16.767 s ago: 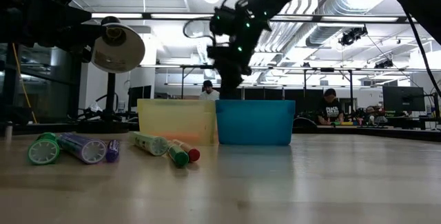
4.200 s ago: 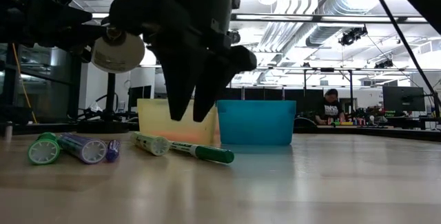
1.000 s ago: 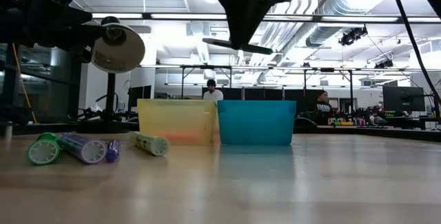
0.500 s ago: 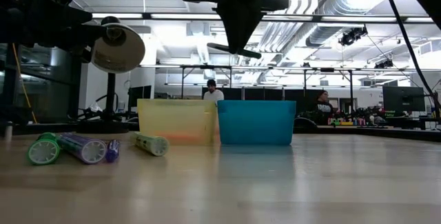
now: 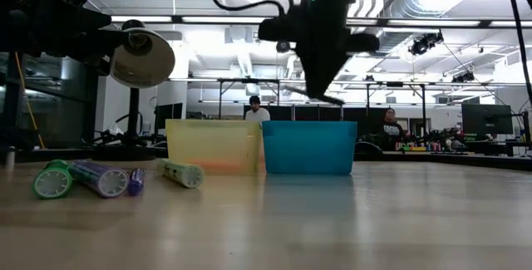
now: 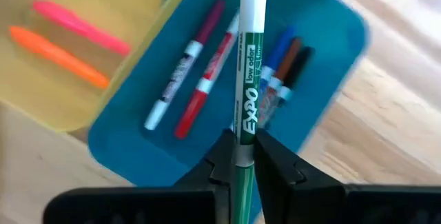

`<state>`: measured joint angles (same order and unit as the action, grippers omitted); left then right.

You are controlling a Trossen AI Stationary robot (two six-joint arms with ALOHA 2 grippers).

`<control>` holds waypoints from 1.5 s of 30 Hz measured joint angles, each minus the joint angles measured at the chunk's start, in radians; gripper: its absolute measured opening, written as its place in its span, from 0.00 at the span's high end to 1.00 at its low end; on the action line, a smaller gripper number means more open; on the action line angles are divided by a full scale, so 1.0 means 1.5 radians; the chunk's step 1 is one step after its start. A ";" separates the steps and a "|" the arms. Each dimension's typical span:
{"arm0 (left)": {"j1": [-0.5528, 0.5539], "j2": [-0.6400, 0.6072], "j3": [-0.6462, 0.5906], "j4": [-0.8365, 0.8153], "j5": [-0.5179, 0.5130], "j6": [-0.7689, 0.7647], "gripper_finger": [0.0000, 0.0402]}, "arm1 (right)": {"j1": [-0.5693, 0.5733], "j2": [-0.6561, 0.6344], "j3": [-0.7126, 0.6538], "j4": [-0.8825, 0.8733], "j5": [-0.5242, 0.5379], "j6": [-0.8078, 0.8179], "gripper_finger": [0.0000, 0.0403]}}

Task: Pick & Place Markers
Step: Put the green marker pen into the blue bin, then put the yellow highlighter pen into the orange bin

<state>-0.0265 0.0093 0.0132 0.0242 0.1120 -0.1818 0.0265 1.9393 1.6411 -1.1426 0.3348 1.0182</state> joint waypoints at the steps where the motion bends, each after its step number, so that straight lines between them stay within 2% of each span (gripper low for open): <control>1: 0.000 0.000 0.000 0.000 0.000 0.000 0.58 | -0.011 -0.003 -0.012 0.019 -0.012 -0.006 0.94; 9: 0.000 0.000 0.000 0.000 0.000 0.000 0.58 | -0.075 -0.004 -0.082 0.180 -0.080 -0.056 0.90; 15: 0.000 0.000 0.000 0.000 0.000 0.000 0.58 | -0.079 -0.003 -0.113 0.191 -0.132 -0.062 0.91; 28: 0.000 0.000 0.000 0.000 0.000 0.000 0.58 | -0.078 -0.003 -0.122 0.193 -0.141 -0.062 0.85; 37: 0.000 0.000 0.000 0.000 0.000 0.000 0.58 | -0.071 -0.003 -0.122 0.196 -0.131 -0.081 0.85; 45: 0.000 0.000 0.000 0.000 0.000 0.000 0.58 | -0.032 -0.003 -0.071 0.197 -0.118 -0.126 0.85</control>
<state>-0.0265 0.0093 0.0132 0.0242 0.1120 -0.1814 -0.0218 1.9354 1.5348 -0.8471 0.1582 0.8296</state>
